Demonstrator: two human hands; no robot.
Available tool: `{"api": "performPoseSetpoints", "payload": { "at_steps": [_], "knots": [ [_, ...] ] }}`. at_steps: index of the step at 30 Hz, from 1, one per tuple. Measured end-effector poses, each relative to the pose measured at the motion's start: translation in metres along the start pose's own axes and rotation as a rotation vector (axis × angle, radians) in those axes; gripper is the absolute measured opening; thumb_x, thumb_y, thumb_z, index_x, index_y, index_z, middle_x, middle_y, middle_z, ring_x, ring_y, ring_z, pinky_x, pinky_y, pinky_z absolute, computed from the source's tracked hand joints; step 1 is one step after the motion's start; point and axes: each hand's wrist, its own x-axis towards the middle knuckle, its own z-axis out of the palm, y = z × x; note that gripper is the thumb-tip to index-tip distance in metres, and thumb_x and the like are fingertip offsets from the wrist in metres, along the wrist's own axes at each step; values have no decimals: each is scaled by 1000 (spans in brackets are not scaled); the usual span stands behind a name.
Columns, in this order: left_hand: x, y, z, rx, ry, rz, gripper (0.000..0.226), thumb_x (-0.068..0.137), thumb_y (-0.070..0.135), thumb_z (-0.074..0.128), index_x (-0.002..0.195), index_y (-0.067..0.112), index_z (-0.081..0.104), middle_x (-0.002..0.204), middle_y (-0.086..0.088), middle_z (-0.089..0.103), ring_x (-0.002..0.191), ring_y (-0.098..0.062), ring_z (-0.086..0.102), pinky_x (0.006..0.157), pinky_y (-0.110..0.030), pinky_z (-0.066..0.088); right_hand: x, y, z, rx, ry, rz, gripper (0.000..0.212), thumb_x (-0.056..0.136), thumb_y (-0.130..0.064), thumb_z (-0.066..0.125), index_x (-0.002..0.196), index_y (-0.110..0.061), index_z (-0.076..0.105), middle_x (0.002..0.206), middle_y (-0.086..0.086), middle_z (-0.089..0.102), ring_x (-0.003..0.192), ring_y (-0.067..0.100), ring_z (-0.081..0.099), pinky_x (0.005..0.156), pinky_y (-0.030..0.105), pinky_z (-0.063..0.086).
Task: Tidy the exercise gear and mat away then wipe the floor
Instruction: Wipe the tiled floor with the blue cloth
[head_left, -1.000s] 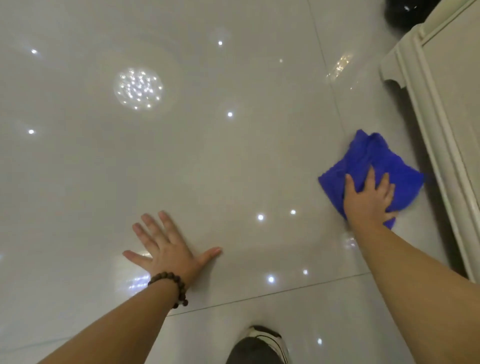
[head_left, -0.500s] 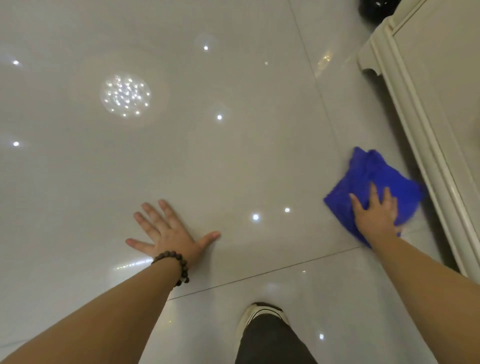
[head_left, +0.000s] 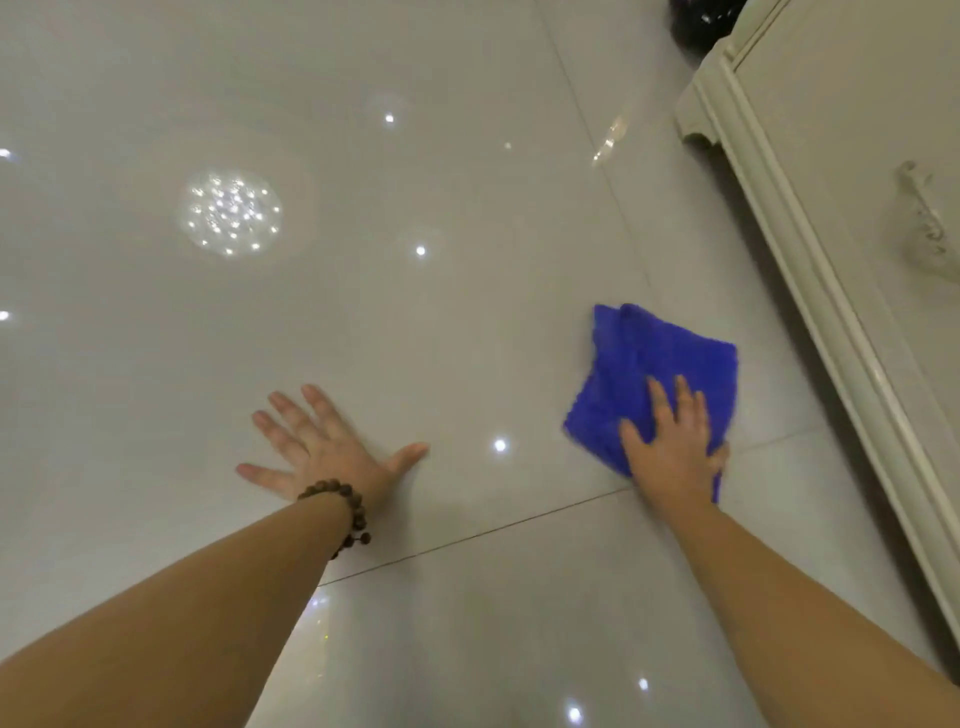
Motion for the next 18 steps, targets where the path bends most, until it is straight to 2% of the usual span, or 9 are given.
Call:
{"api": "performPoseSetpoints", "payload": {
  "at_steps": [2,3,4,6,9,11,13,15,18],
  "knots": [
    [1,-1,4,4,31,7,145,44,102,26,141,14,-36,152,-16,-34,139,-37,-32,105,-73,-4,17,27,-13,102,70,319,63,91,-52,43,148,-30,25,159,-1,9,146,20,3,109,67,5],
    [1,-2,5,9,45,8,145,45,102,27,142,14,-34,152,-16,-33,140,-37,-31,105,-73,-4,18,22,-11,113,87,370,64,91,-56,40,147,-27,27,158,1,12,145,23,6,108,68,6],
    [2,-1,4,14,53,8,144,46,102,28,143,14,-33,153,-16,-33,140,-37,-30,105,-73,-4,12,8,-3,91,92,339,67,89,-62,37,145,-26,31,157,3,16,144,24,9,107,69,8],
    [1,-1,5,20,61,16,144,47,101,31,144,14,-31,153,-15,-32,140,-37,-29,105,-73,-4,-20,-31,22,-4,131,42,70,84,-70,37,138,-26,40,151,5,28,141,27,19,106,69,13],
    [1,-2,7,24,83,15,140,53,98,36,144,15,-30,153,-15,-33,140,-37,-29,105,-75,-3,-83,-77,56,-121,140,-591,62,77,-70,43,123,-28,54,139,4,46,131,27,36,103,65,22],
    [-2,-2,5,14,92,32,134,60,95,36,145,16,-29,153,-14,-32,141,-36,-29,105,-74,-3,-86,-63,54,-121,129,-781,57,75,-68,45,115,-28,56,133,4,50,126,26,43,104,63,24],
    [-6,-10,2,-33,80,95,131,60,95,33,147,18,-26,155,-13,-30,142,-34,-27,108,-70,-5,-65,-24,44,-109,170,-653,59,74,-68,43,115,-28,55,129,4,50,123,27,44,105,59,26],
    [-19,-35,2,-66,112,167,127,58,93,29,149,20,-22,156,-11,-28,144,-31,-24,113,-63,-4,-41,14,28,-82,187,-370,66,76,-71,40,124,-28,51,130,7,45,123,29,39,104,57,27],
    [-47,-102,18,-52,195,81,125,62,91,31,148,20,-24,155,-10,-30,143,-29,-25,113,-62,-4,-35,16,14,-52,194,-54,69,82,-68,42,139,-29,39,130,14,39,122,32,32,102,59,27]
  ]
}}
